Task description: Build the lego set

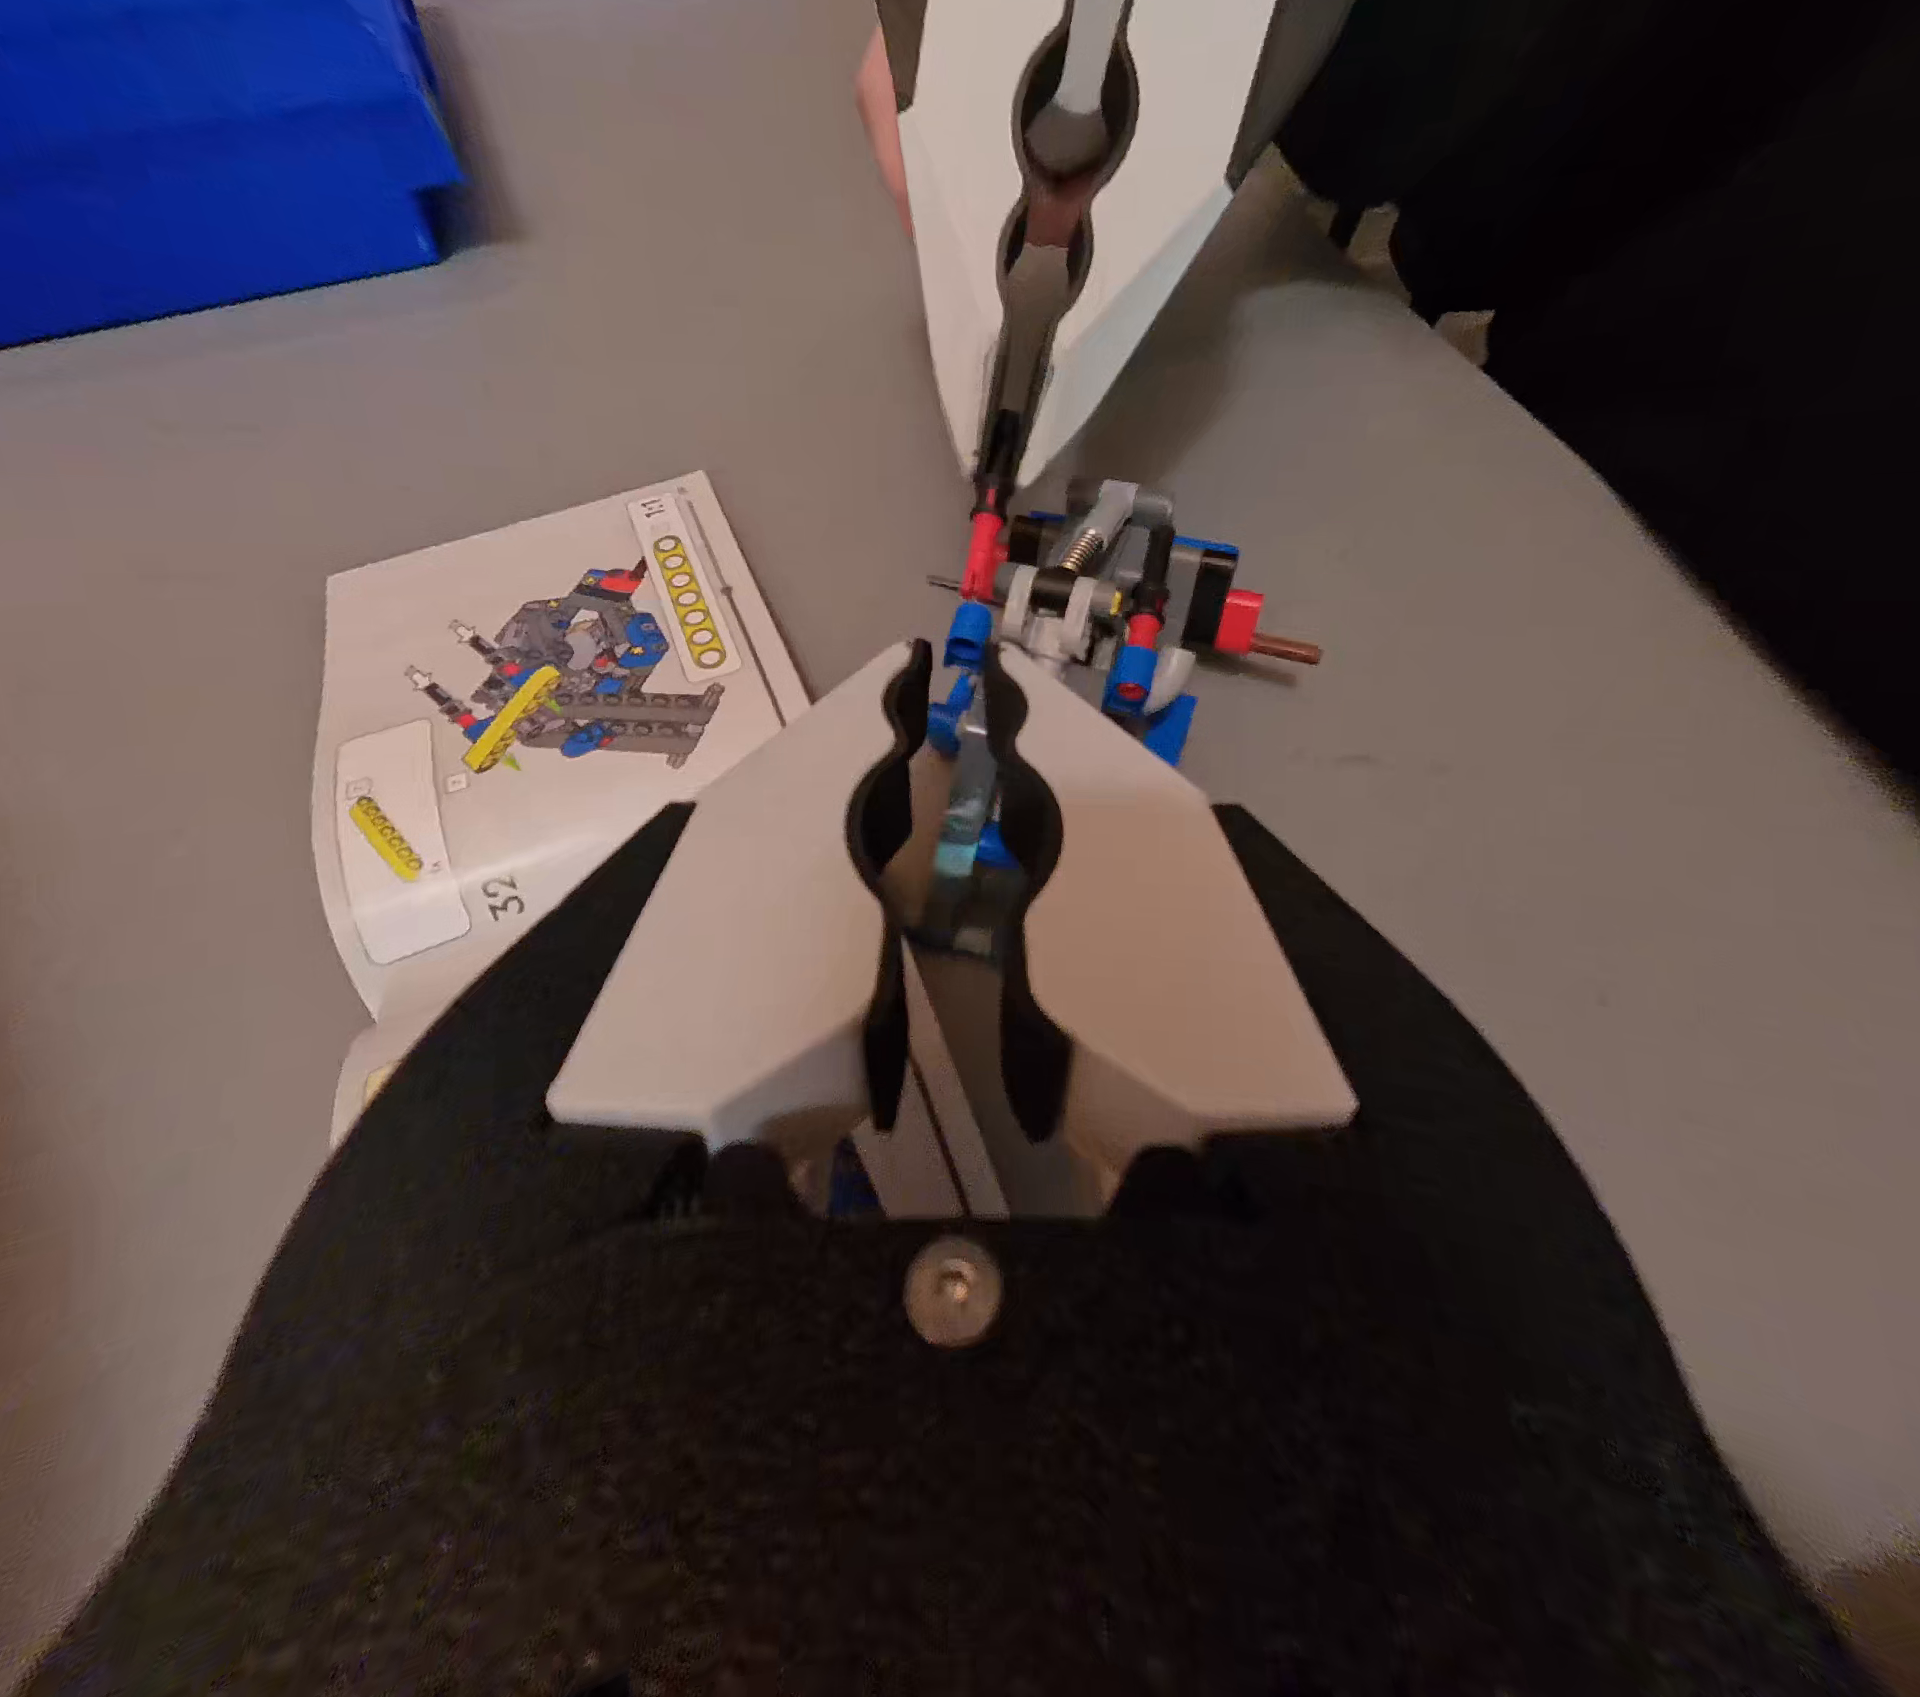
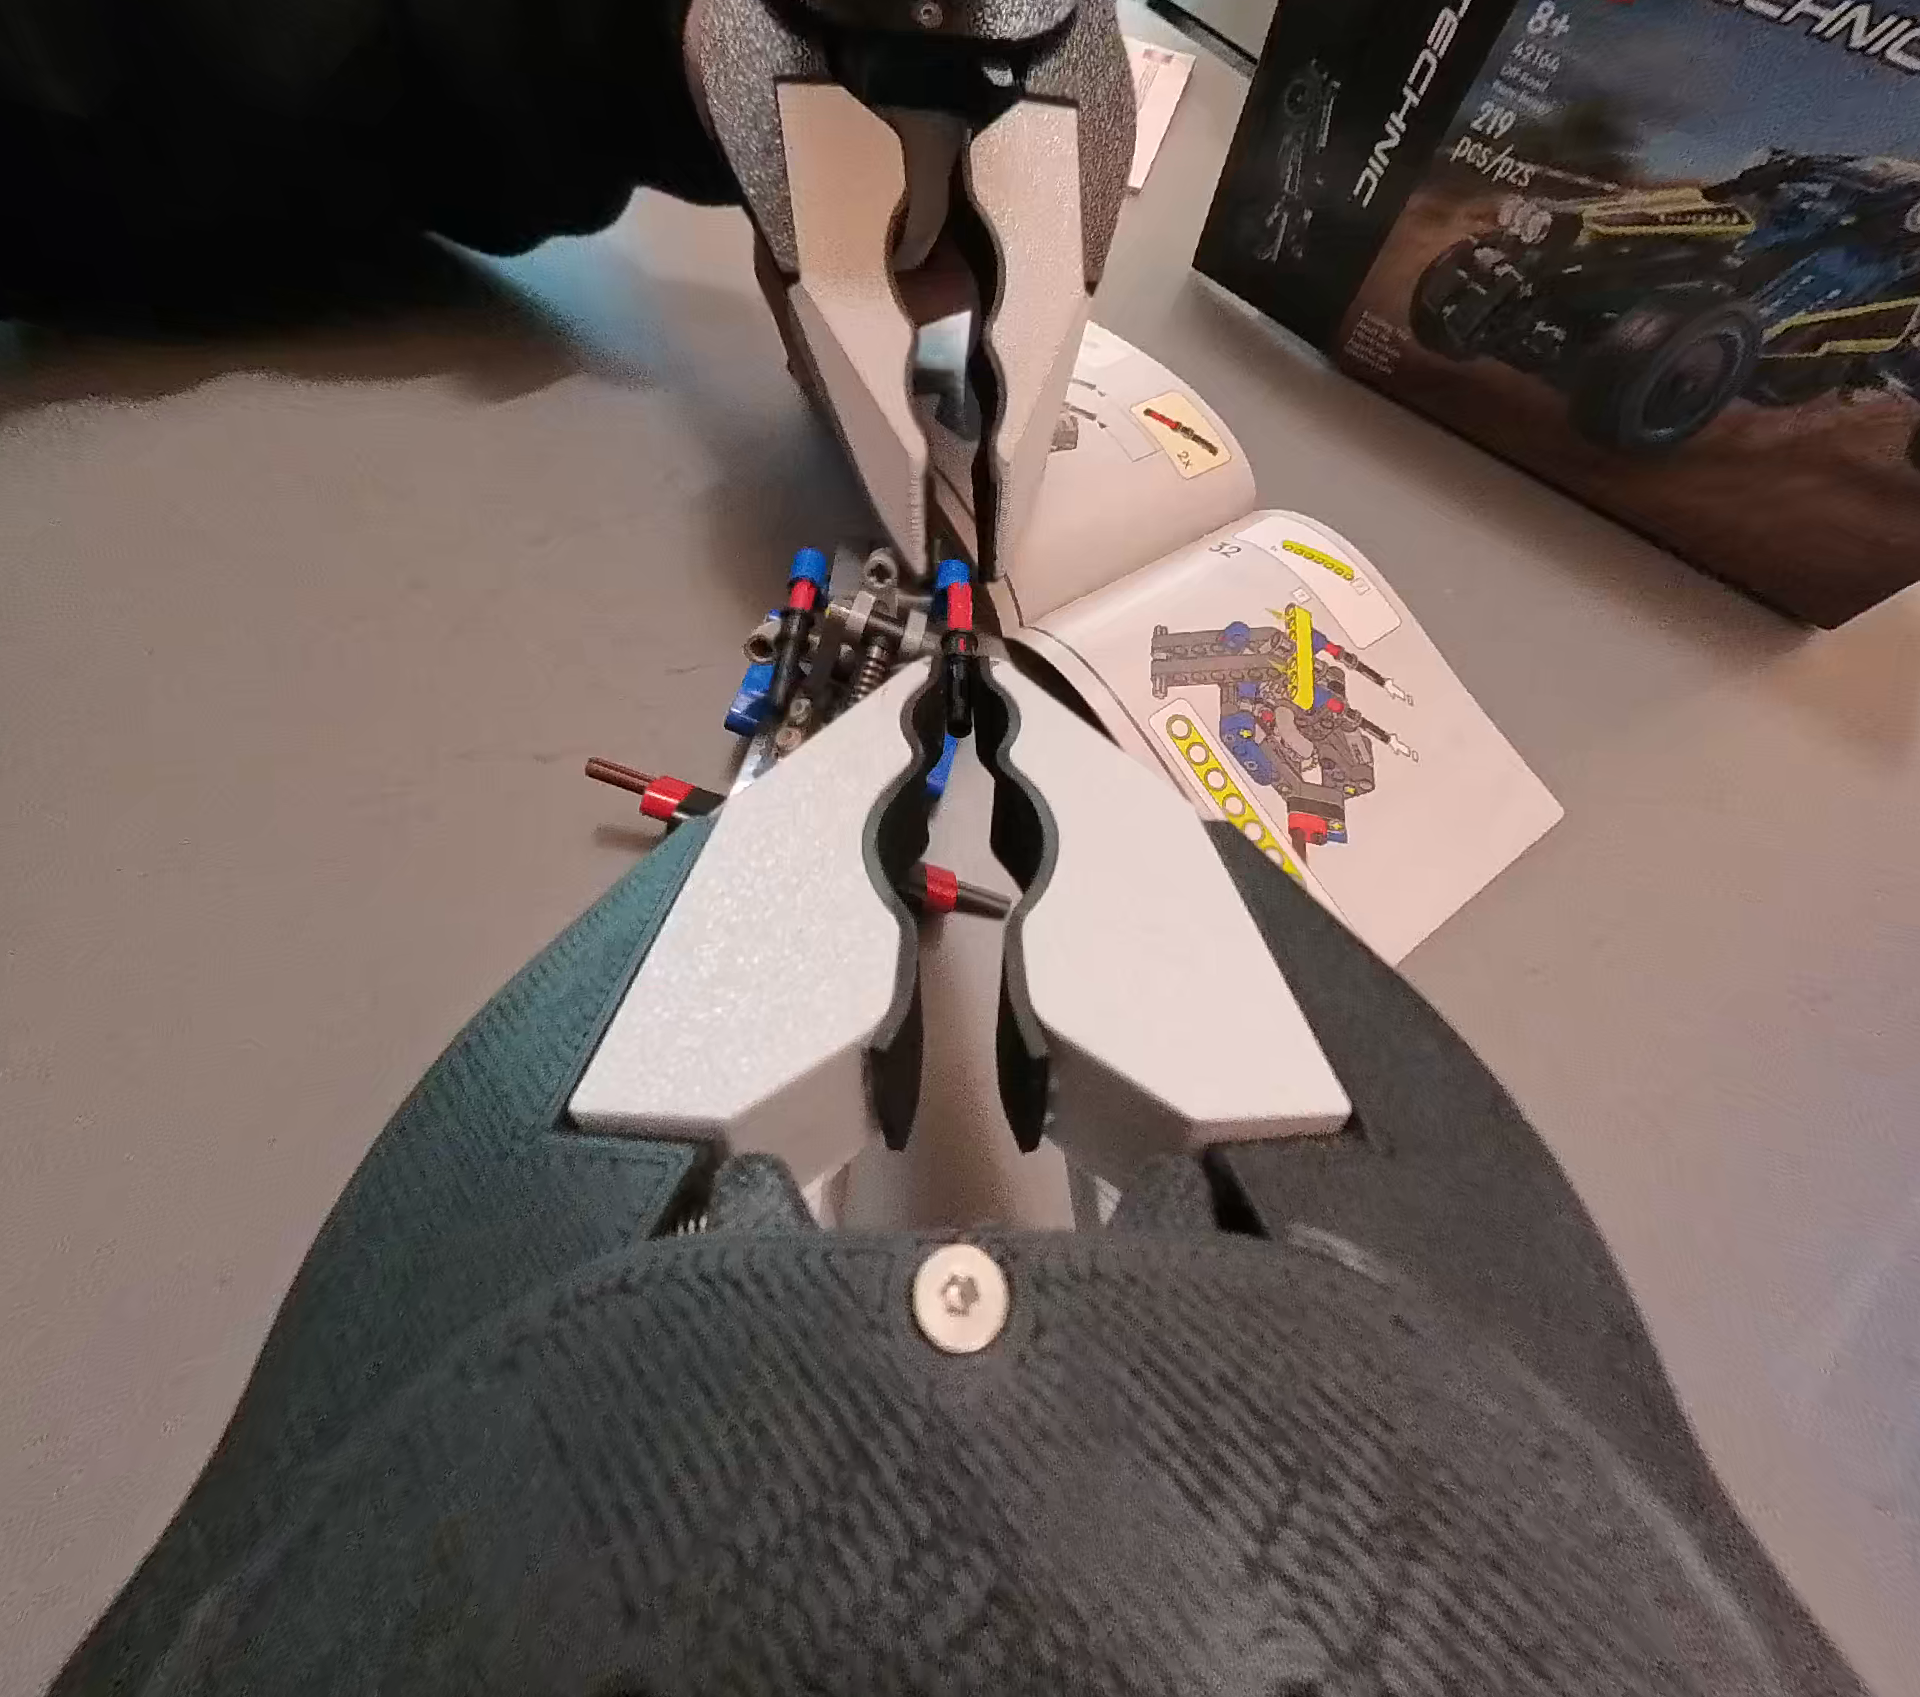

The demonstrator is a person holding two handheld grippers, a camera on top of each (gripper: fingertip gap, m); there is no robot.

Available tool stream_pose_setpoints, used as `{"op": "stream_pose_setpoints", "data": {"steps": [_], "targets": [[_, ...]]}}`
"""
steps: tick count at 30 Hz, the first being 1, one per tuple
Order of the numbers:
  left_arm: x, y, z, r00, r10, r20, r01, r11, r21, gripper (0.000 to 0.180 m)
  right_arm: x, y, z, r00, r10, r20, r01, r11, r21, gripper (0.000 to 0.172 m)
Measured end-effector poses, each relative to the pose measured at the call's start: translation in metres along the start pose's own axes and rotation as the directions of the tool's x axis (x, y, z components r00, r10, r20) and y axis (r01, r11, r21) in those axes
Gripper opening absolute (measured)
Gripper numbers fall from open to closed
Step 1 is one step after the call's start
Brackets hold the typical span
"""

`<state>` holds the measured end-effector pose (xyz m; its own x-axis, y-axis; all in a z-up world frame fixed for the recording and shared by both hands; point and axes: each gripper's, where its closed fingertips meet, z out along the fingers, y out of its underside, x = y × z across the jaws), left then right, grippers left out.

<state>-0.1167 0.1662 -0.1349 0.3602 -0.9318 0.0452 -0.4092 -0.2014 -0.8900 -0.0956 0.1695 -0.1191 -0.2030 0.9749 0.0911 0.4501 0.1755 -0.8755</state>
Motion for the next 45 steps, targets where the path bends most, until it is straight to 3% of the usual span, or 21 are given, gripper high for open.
{"op": "stream_pose_setpoints", "data": {"steps": [7,19,29,35,45], "targets": [[-0.001,0.0,0.002,0.998,0.061,0.007,-0.061,0.998,0.027,0.006,0.0,0.004,0.003,1.0,-0.006,0.014,0.006,0.999,-0.042,0.002],[0.001,0.005,0.006,0.999,0.027,-0.023,-0.027,1.0,0.011,0.004,0.0,0.012,0.008,0.999,-0.03,0.046,0.033,0.997,-0.074,0.001],[-0.003,0.004,0.004,0.999,0.03,0.022,-0.03,0.999,0.025,0.003,0.002,0.015,0.011,0.995,0.057,0.077,-0.057,0.998,0.001,0.002],[-0.004,-0.012,-0.006,1.0,0.0,0.018,-0.003,0.988,0.152,0.003,0.006,0.0,0.004,0.985,0.132,0.112,-0.15,0.974,0.17,0.001],[-0.002,-0.028,-0.01,1.0,0.015,0.017,-0.018,0.967,0.255,0.003,0.006,-0.013,-0.006,0.984,0.126,0.122,-0.156,0.949,0.273,0.001]]}}
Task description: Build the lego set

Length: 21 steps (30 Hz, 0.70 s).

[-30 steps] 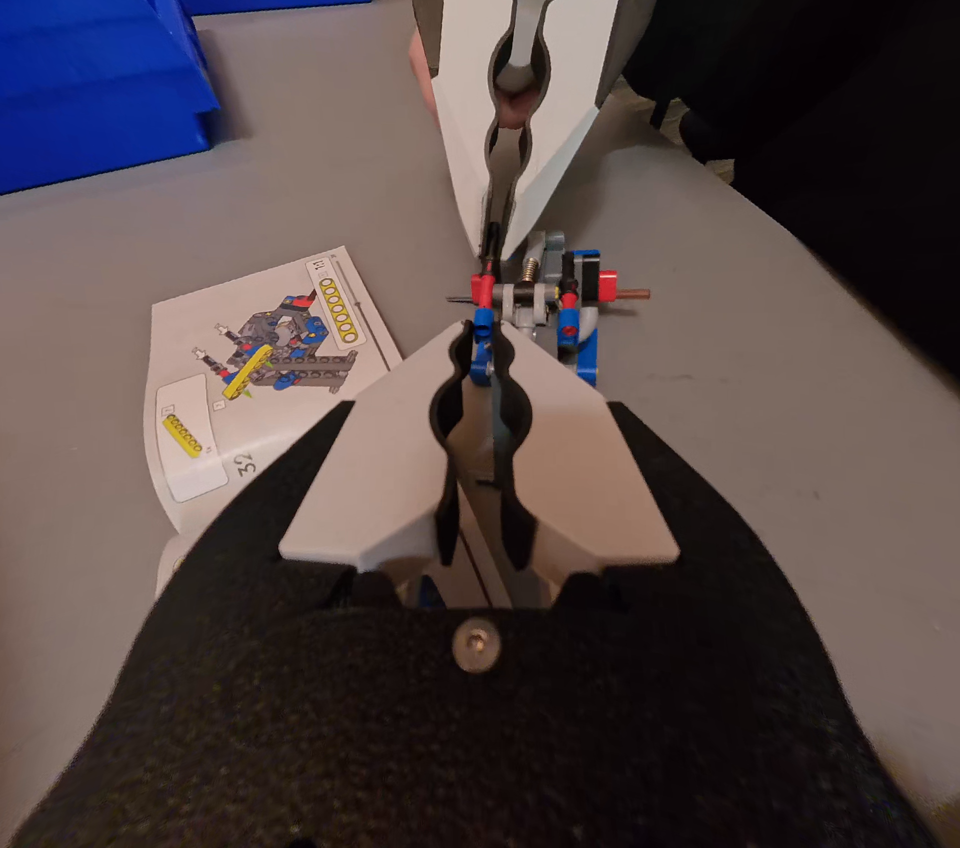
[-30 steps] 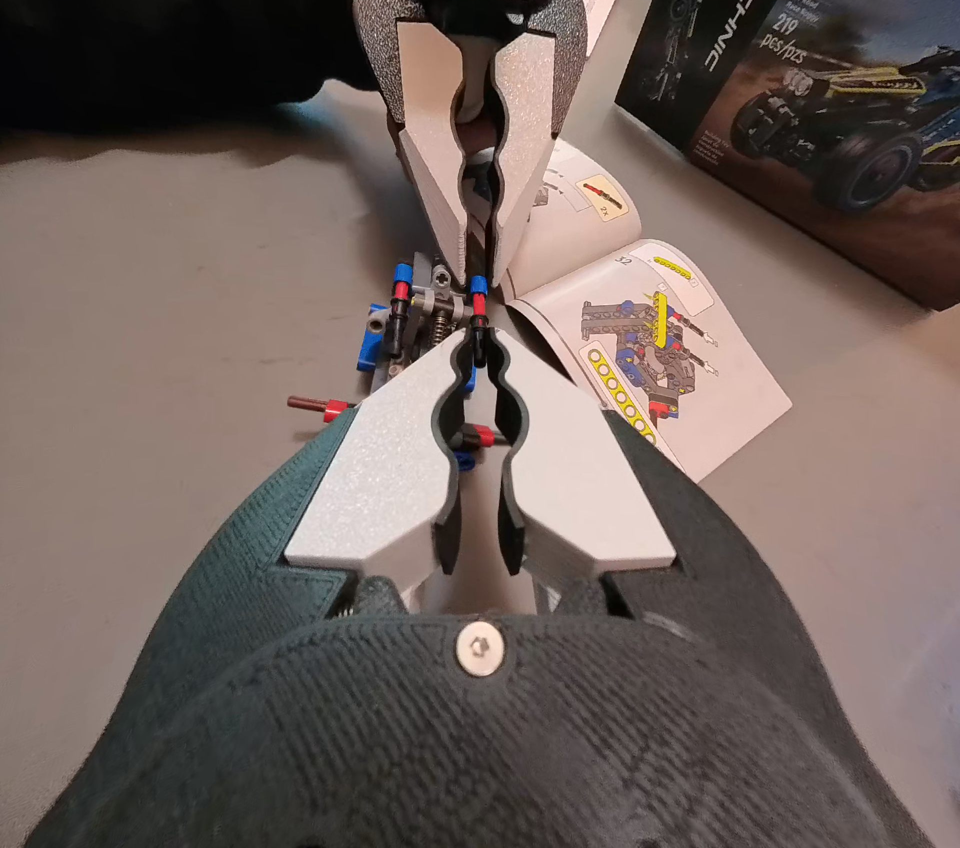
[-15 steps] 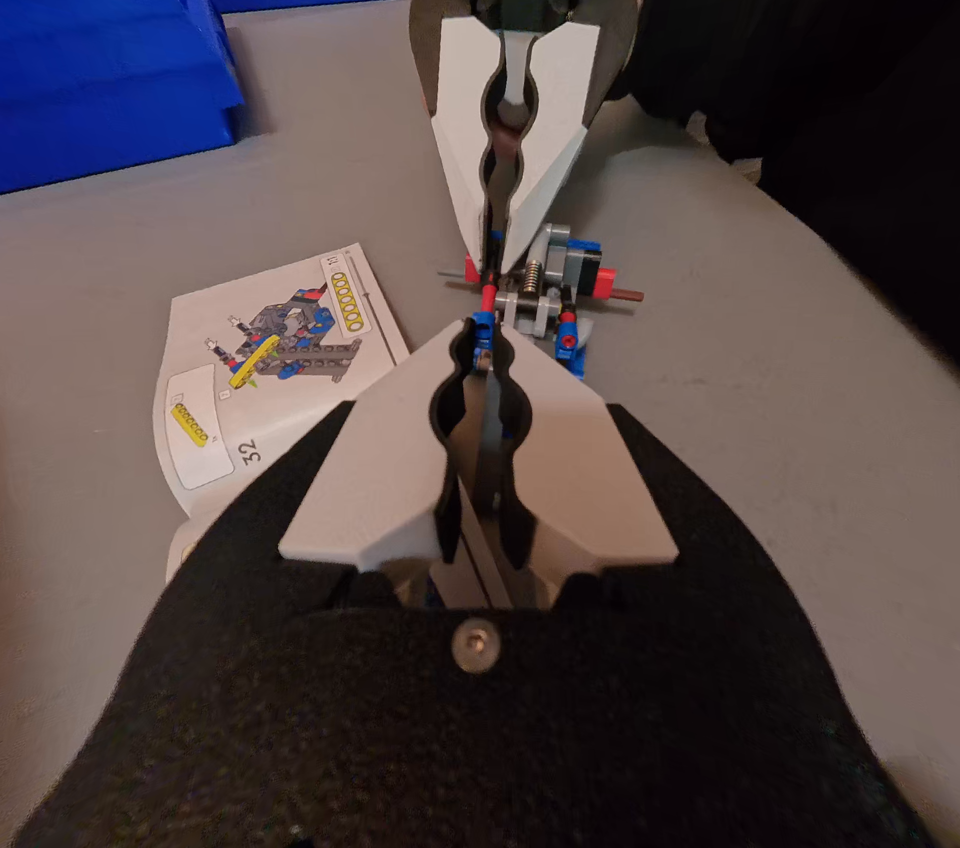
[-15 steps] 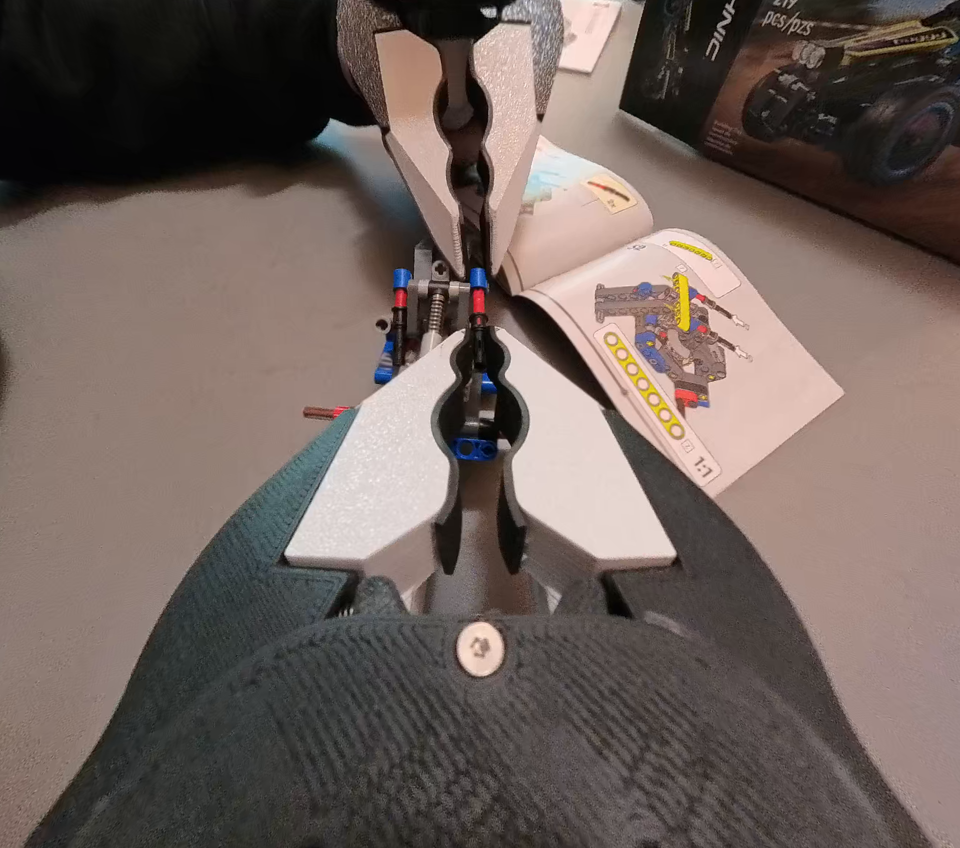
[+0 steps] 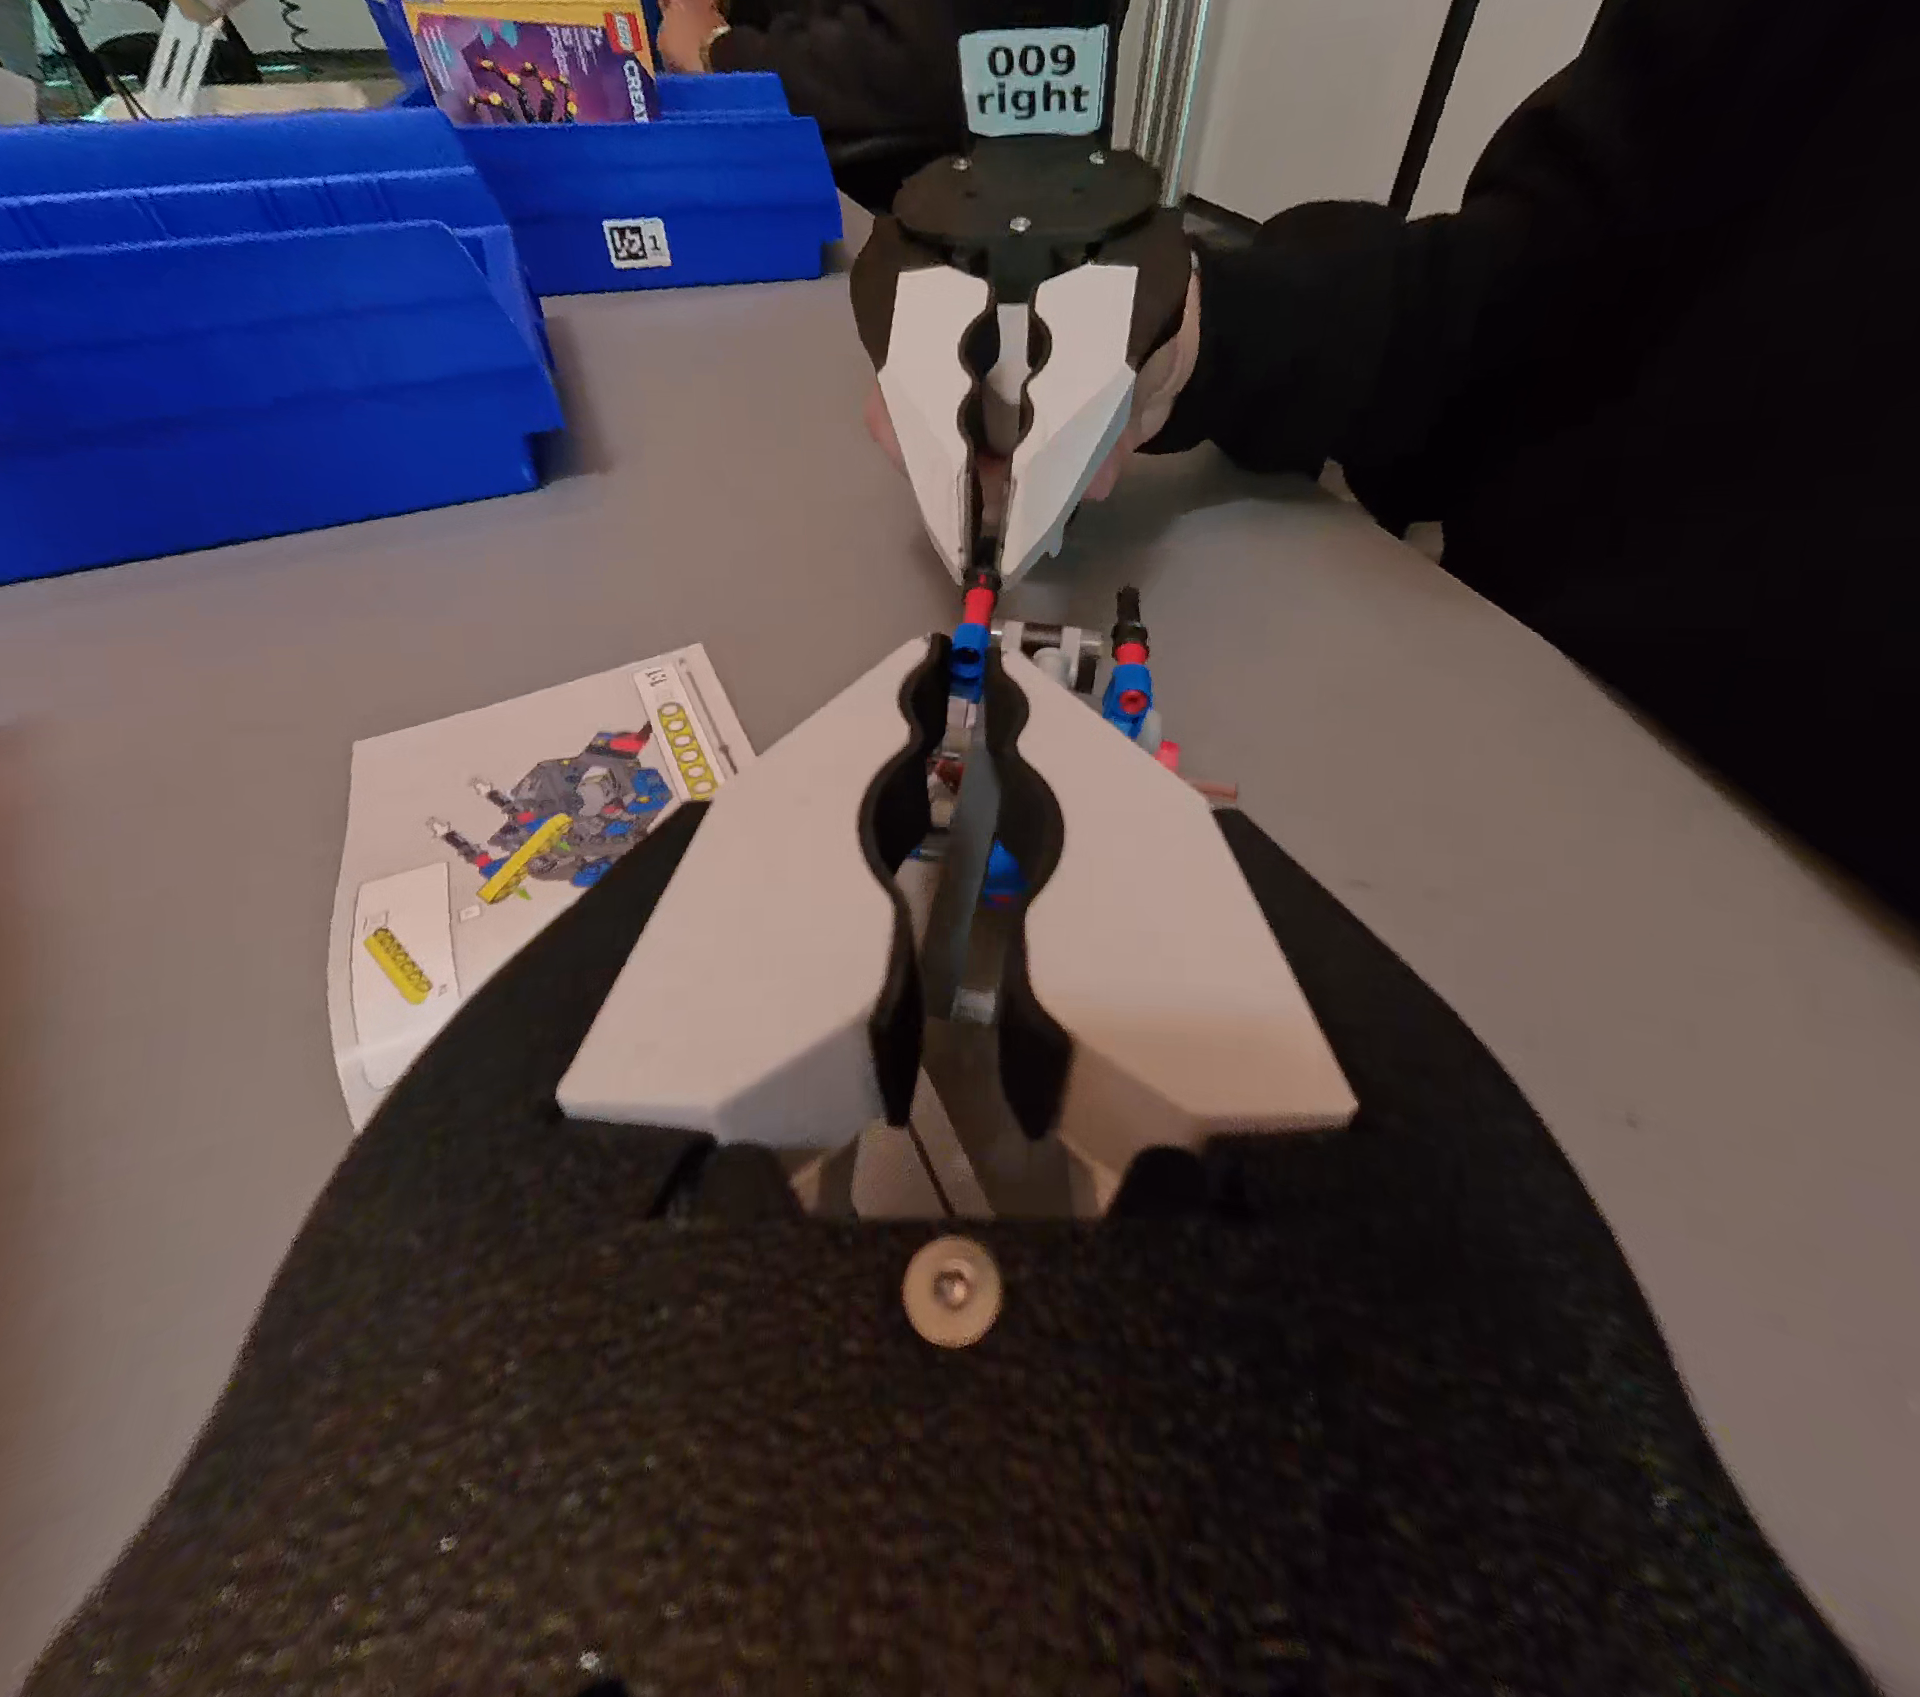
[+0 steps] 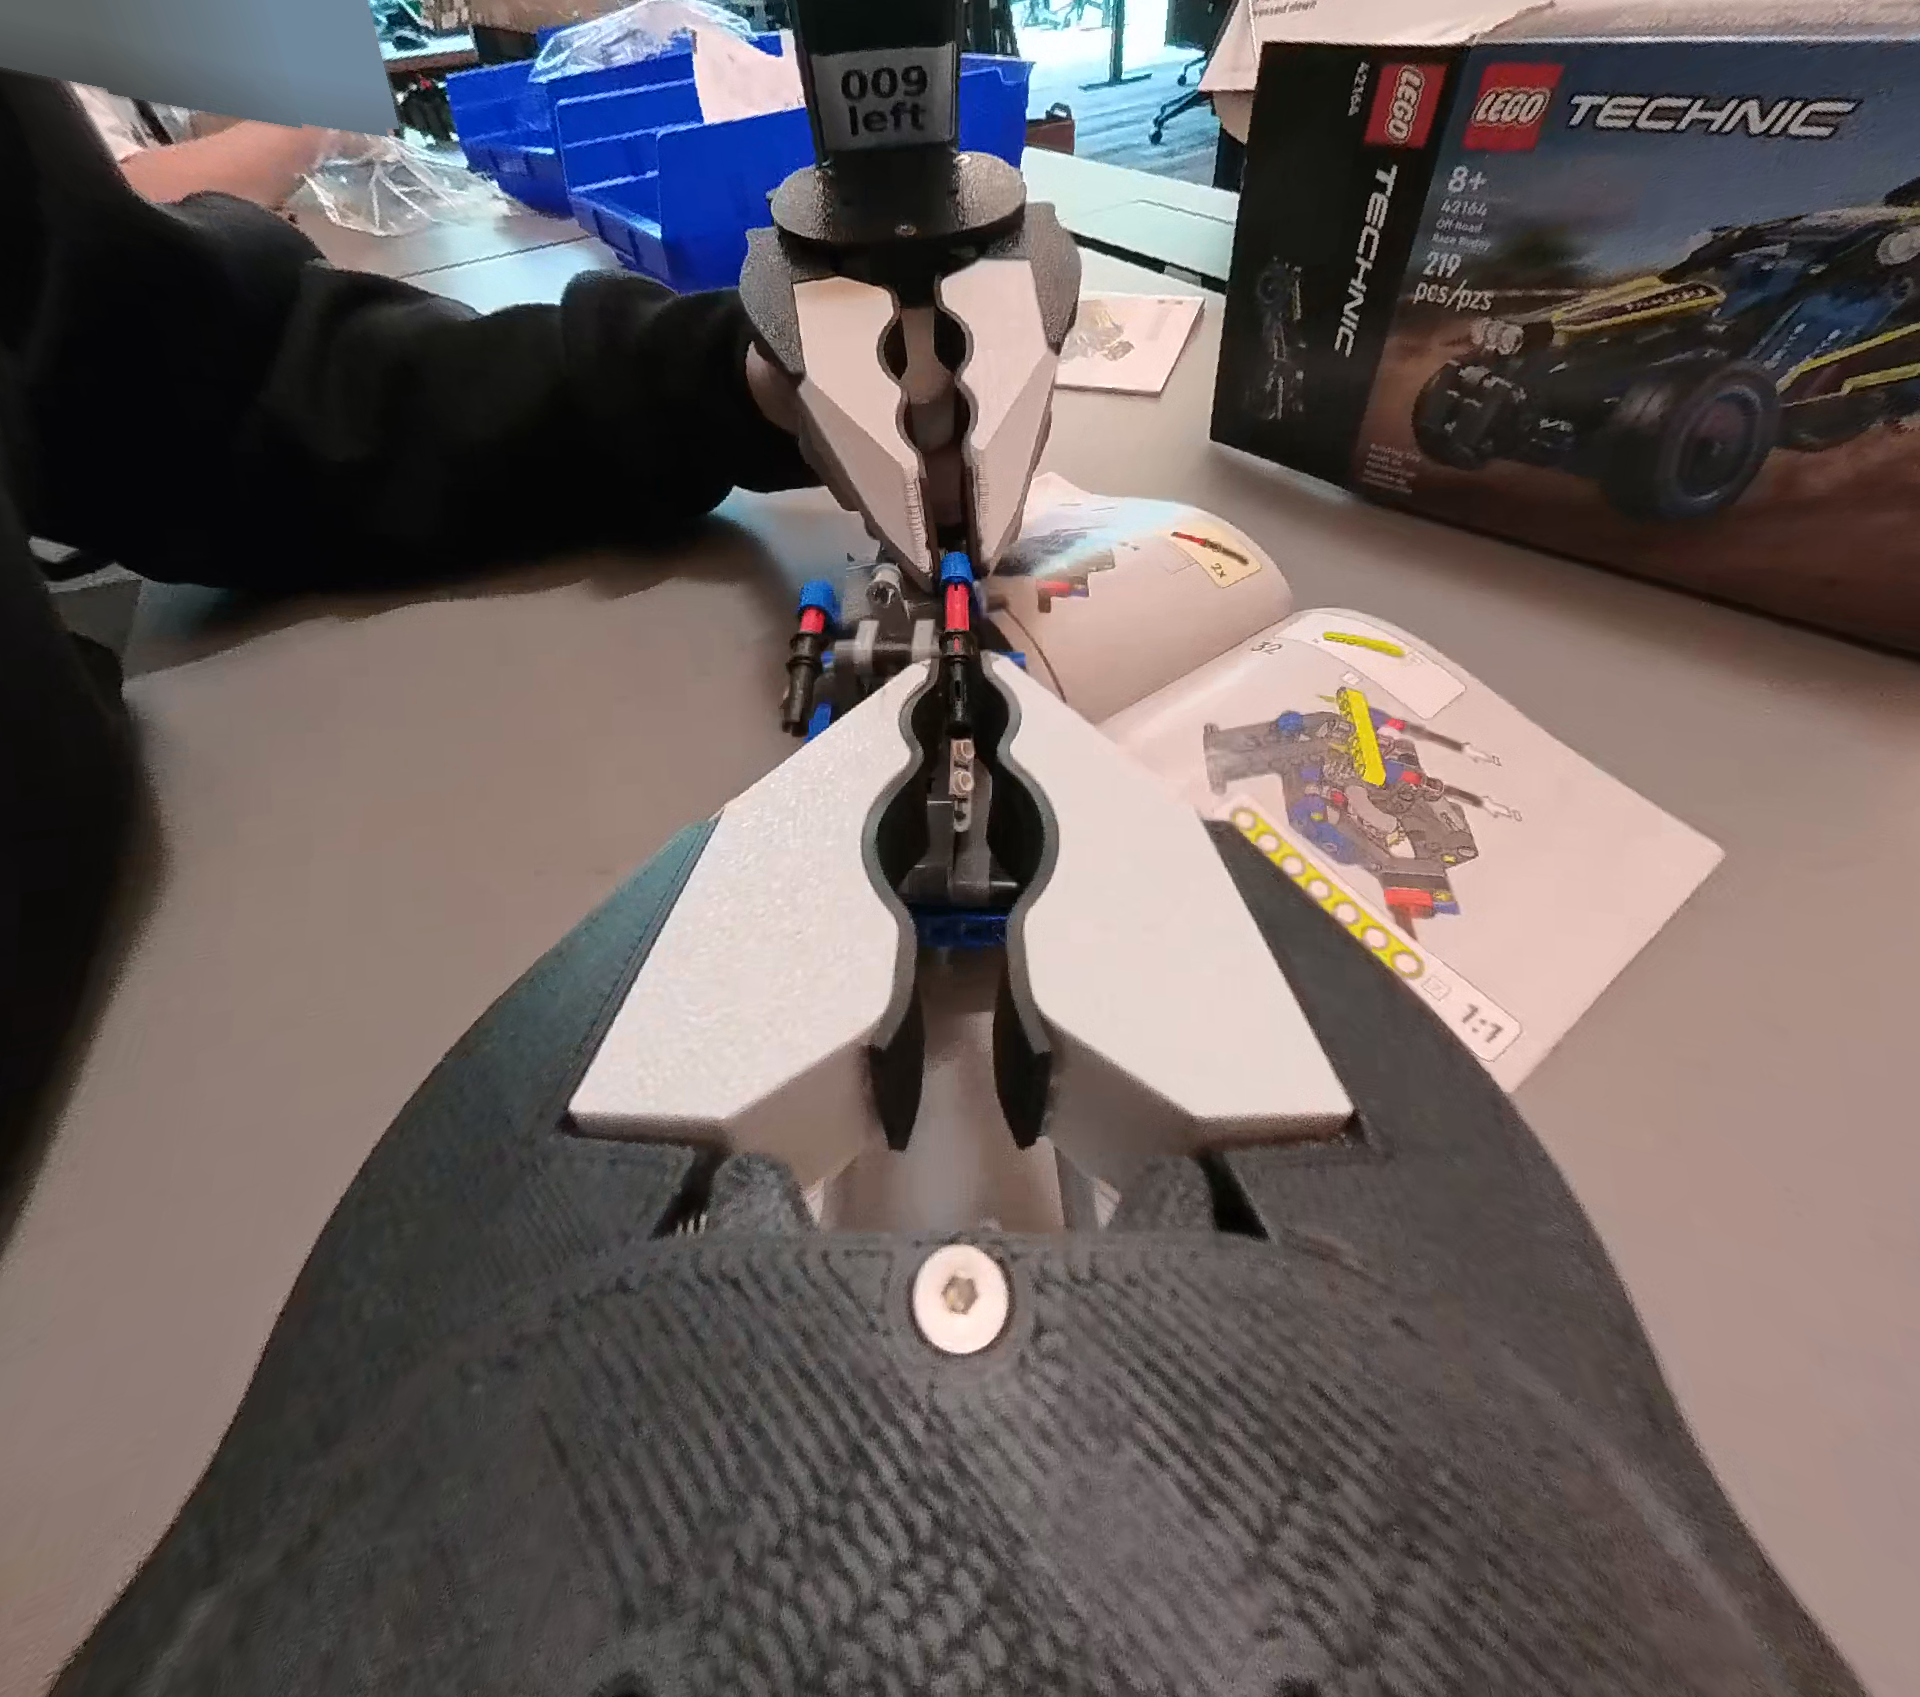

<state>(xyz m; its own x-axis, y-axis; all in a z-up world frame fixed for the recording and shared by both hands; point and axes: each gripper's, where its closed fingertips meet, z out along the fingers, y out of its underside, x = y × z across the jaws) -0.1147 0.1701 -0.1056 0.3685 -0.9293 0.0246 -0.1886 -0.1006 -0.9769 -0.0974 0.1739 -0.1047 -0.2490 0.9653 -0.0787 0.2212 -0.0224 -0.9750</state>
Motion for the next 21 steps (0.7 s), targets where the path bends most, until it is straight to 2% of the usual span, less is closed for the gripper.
{"op": "stream_pose_setpoints", "data": {"steps": [21], "targets": [[0.0055,0.0016,0.0061,1.0,0.027,-0.014,-0.027,0.999,-0.023,0.003,-0.0049,0.0022,0.0008,0.999,-0.032,-0.012,0.032,0.999,-0.013,0.002]]}}
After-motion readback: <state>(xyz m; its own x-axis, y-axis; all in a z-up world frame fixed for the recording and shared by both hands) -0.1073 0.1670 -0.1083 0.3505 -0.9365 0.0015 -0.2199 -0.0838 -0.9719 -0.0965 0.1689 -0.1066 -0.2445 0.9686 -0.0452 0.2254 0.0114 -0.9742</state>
